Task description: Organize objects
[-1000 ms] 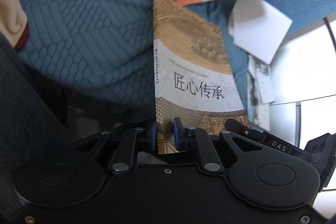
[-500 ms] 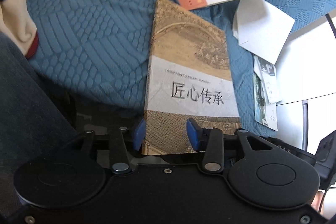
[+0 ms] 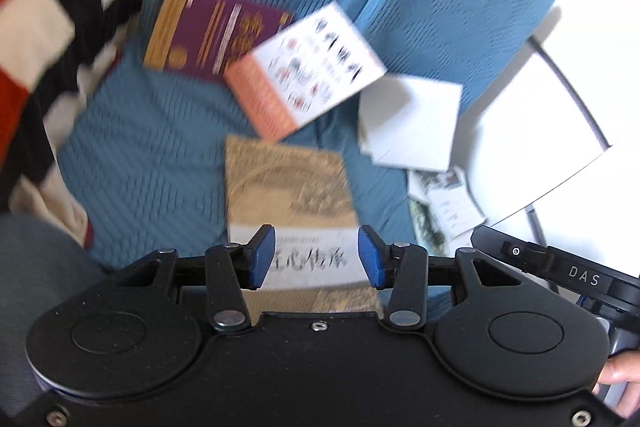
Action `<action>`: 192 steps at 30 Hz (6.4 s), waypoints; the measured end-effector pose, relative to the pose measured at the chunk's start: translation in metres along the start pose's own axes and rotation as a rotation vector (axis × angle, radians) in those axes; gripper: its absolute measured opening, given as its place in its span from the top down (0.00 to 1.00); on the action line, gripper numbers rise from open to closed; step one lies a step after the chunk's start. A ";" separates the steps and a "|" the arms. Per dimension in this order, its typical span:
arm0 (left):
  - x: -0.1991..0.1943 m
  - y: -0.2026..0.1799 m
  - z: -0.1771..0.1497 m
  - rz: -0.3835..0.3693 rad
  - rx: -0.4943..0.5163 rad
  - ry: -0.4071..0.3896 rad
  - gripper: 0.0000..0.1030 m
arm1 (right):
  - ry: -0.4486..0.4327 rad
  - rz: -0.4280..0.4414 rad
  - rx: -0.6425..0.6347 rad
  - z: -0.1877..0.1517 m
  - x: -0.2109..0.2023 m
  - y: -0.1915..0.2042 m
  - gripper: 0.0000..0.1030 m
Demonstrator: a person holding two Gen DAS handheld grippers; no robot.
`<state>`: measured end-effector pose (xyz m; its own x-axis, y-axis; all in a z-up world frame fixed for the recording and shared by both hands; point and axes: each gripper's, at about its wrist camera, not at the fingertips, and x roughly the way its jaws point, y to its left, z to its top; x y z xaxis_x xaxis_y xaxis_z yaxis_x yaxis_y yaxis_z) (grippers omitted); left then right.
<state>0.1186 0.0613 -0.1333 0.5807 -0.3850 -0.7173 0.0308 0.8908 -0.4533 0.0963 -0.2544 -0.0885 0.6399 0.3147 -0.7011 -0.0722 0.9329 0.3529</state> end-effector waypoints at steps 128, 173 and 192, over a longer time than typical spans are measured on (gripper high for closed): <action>0.298 0.065 0.208 -0.012 0.252 0.046 0.01 | 0.099 0.099 0.008 0.093 0.284 -0.034 0.14; 0.373 0.048 0.210 -0.180 0.683 0.076 0.00 | 0.078 0.046 -0.044 0.089 0.330 -0.025 0.47; 0.308 0.061 0.215 -0.133 0.548 0.037 0.49 | 0.036 0.078 -0.002 0.093 0.315 -0.024 0.47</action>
<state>0.4741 0.0489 -0.2684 0.5141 -0.5019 -0.6956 0.5252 0.8253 -0.2073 0.3702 -0.1944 -0.2602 0.6040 0.3928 -0.6935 -0.1226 0.9055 0.4062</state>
